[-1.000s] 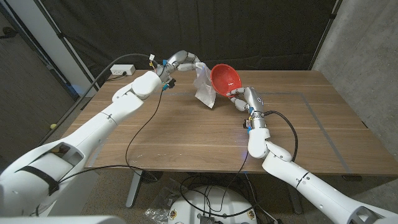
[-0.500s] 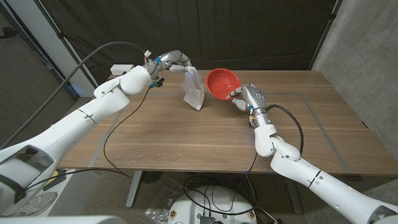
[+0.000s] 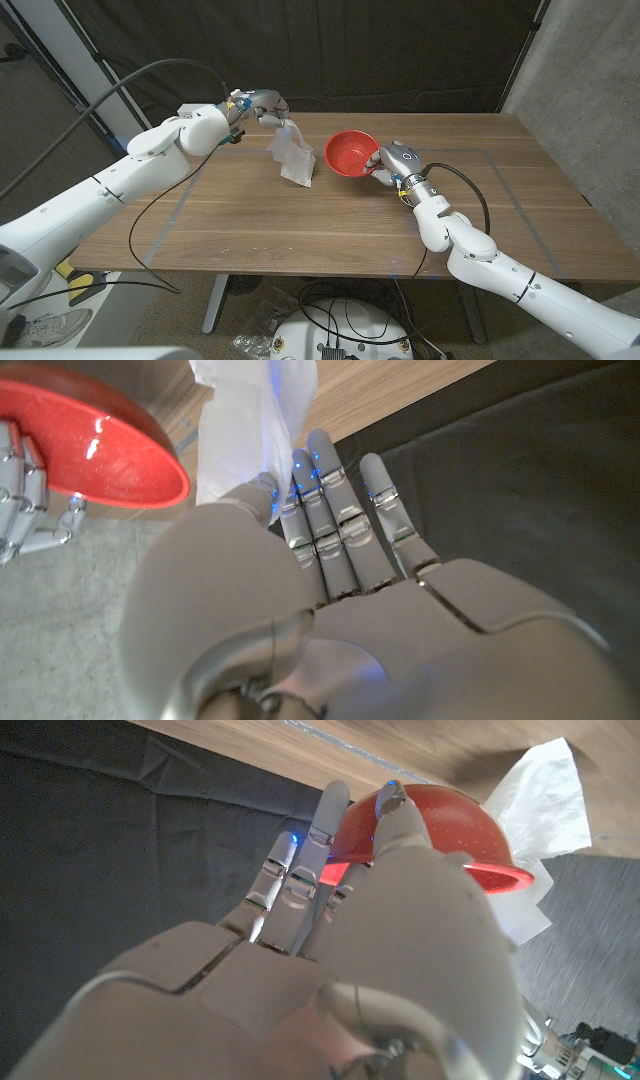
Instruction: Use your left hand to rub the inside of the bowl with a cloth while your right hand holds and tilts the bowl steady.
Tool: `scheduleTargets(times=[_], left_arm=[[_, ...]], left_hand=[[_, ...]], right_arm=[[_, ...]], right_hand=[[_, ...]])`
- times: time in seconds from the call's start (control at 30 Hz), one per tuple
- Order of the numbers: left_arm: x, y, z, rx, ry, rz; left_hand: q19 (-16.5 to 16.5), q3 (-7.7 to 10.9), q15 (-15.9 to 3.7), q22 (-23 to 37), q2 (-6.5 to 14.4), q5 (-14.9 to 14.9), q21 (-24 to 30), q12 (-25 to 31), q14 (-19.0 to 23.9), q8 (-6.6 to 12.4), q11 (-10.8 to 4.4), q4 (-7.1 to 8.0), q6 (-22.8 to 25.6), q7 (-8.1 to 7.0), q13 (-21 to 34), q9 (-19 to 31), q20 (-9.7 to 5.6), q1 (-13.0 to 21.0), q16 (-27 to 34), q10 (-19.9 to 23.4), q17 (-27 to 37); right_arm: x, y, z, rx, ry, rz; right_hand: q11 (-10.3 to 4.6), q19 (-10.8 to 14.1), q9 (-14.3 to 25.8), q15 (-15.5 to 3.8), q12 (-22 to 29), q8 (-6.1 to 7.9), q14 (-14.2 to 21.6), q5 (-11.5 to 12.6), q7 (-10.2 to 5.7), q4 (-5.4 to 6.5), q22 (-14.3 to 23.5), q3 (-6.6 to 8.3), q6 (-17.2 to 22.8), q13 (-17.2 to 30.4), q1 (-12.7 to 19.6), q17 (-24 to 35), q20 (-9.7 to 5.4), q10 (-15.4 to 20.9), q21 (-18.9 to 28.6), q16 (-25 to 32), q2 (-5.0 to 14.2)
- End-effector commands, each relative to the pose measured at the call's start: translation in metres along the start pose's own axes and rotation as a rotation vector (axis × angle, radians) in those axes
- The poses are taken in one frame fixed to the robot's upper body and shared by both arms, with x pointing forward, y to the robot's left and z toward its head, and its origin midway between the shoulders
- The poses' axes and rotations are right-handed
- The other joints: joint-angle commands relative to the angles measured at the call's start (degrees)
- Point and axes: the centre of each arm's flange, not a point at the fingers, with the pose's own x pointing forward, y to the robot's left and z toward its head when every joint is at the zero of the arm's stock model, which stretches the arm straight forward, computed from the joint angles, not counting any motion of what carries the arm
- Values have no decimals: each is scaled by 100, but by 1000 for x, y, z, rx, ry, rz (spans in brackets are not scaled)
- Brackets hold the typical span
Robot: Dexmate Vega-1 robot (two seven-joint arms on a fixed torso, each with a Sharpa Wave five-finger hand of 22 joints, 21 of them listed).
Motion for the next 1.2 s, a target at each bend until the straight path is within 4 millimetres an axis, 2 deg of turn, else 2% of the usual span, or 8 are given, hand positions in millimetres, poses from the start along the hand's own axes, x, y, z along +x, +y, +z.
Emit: scheduleTargets(times=[0.03, 0.37, 0.7, 0.97, 1.03, 1.1, 1.17, 1.2], left_arm=[[-14, -10, -9, 269, 137, -71], [-8, -36, -8, 394, 166, -97], [3, -67, -5, 423, 127, -163], [7, -81, -3, 427, 104, -190], [8, -83, -2, 432, 102, -206], [9, -85, -2, 432, 100, -222], [9, -85, -2, 432, 96, -230], [9, -85, -2, 436, 93, -231]], left_hand=[[116, 66, -343, 0, -124, 24, 48, -55, 86, -61, -404, -4, 189, 11, -85, -82, -18, -14, -46, 511, -34], [142, 108, -355, -4, -174, 42, 37, -106, 143, -158, -426, 18, 259, -5, -119, -212, -46, -36, -85, 557, -80], [139, 149, -353, -4, -195, 48, 27, -160, 162, -229, -429, 33, 315, 2, -167, -291, -60, -42, -123, 592, -113], [177, 178, -342, -1, -234, 31, 37, -231, 187, -274, -431, 36, 408, -11, -284, -346, -105, -46, -159, 670, -156], [139, 177, -336, 2, -264, 2, 29, -299, 140, -325, -471, 53, 409, -44, -352, -373, -119, -77, -200, 653, -178], [-7, 122, -309, 4, -360, -66, -13, -488, -83, -498, -494, 125, 260, -126, -495, -416, -96, -214, -322, 504, -218], [-77, 112, -315, 1, -407, -87, -40, -599, -182, -610, -491, 147, 140, -151, -570, -429, -86, -259, -388, 402, -253], [-196, 81, -277, 2, -497, -99, -81, -720, -344, -727, -515, 144, -28, -211, -629, -436, -66, -292, -472, 242, -287]], right_arm=[[-3, 3, 4, -147, -43, 123], [1, 11, 6, -211, -37, 184], [6, 17, 7, -219, -31, 265], [6, 23, 7, -220, -32, 276], [7, 24, 7, -222, -31, 278], [7, 25, 7, -224, -29, 280], [7, 25, 7, -222, -28, 283], [7, 26, 7, -226, -27, 285]], right_hand=[[579, 11, -10, -472, -24, -14, 37, 44, -28, 43, 1, 77, 42, 268, -90, 37, -120, 1075, 67, -36, 35], [546, 2, -41, -473, -70, -54, 55, 40, -54, 46, -18, 84, 23, 250, -106, 58, -127, 1074, 101, -51, 30], [524, -3, -46, -476, -97, -70, 61, 33, -61, 49, -30, 88, 20, 250, -121, 77, -134, 1073, 127, -63, 26], [516, 7, -14, -479, -153, -79, 64, 20, -124, 62, -43, 92, -13, 210, -149, 102, -140, 1071, 166, -76, 35], [536, 5, -12, -478, -170, -88, 50, 17, -153, 67, -47, 91, -28, 212, -161, 107, -134, 1051, 177, -88, 35], [524, 1, -7, -479, -181, -94, 30, 15, -178, 73, -49, 91, -44, 220, -171, 109, -134, 1031, 184, -103, 38], [522, 1, -3, -481, -193, -97, 21, 15, -188, 77, -51, 94, -53, 213, -175, 112, -122, 1026, 192, -110, 48], [523, 3, -2, -482, -195, -100, 18, 14, -195, 78, -52, 96, -57, 214, -177, 114, -110, 1027, 197, -114, 51]])
